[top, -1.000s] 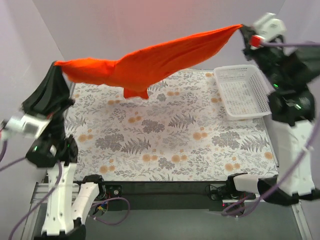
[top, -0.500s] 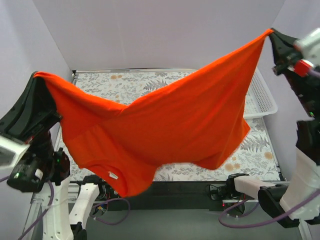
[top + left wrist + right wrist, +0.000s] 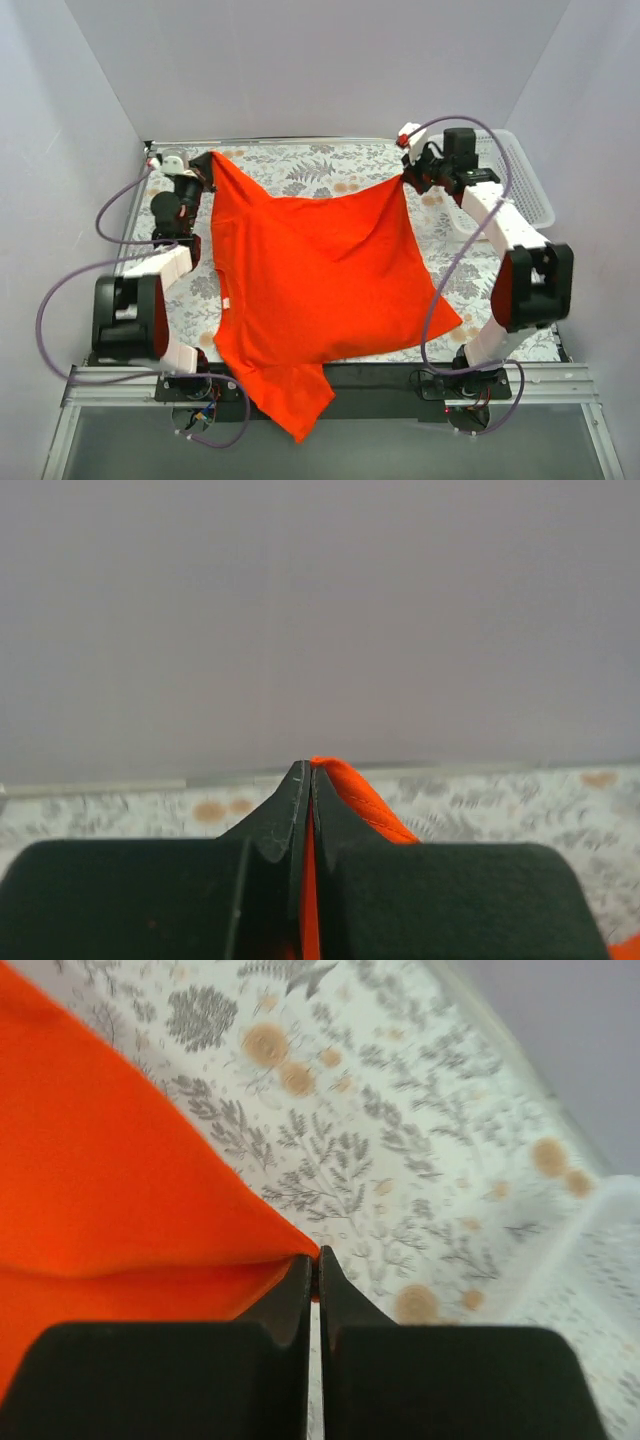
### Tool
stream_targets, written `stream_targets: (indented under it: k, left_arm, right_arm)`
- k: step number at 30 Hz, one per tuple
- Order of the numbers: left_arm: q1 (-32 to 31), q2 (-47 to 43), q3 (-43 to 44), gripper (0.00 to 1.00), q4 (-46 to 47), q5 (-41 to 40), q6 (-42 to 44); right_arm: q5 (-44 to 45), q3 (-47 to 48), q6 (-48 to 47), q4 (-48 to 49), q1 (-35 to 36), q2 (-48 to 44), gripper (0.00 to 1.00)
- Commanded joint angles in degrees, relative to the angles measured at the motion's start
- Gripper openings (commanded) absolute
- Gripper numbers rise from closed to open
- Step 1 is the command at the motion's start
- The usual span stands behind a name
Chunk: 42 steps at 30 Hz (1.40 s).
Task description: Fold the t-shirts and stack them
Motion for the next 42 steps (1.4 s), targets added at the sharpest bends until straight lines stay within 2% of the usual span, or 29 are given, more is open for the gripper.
stream_targets:
  k: [1,2,3,6,10,15,22,31,42]
  left_arm:
    - [-0.18,12.34,1.01,0.0,12.84,-0.61,2.55]
    - [-0.18,19.34,3.54,0.0,12.84,-0.53,3.6]
    - [-0.18,22.02,4.96,0.0,12.32,-0.87,3.34]
    - [-0.18,29.06,9.27,0.0,11.53,-3.33,4.04]
    - [-0.27,33.11,13.67,0.0,8.55,-7.28,6.84]
    - [-0.09,35.94,17.27,0.0,4.59,-7.29,10.46]
    - [0.08,34.88,16.05,0.0,4.49,-6.59,13.71]
    - [0.17,30.59,12.36,0.0,4.66,-2.03,17.92]
    - [0.17,20.82,0.24,0.0,12.04,2.02,17.93]
  right_arm:
    - [-3.73,-0.65,-0.77,15.8,0.78,8.52,0.01]
    - [-1.37,1.01,-0.08,18.51,1.05,11.86,0.01]
    - [-0.13,3.63,0.36,18.45,1.48,18.59,0.01]
    - [4.09,13.4,2.73,18.01,2.1,28.82,0.01]
    - [8.93,20.26,2.74,18.45,3.16,35.18,0.01]
    - [12.97,25.01,1.95,18.45,3.77,39.75,0.01]
    - [15.7,24.5,-0.51,19.59,3.77,39.67,0.01]
    - [14.74,19.66,-2.18,21.43,3.6,35.54,0.01]
    - [11.48,11.05,-1.04,23.46,2.72,28.6,0.01]
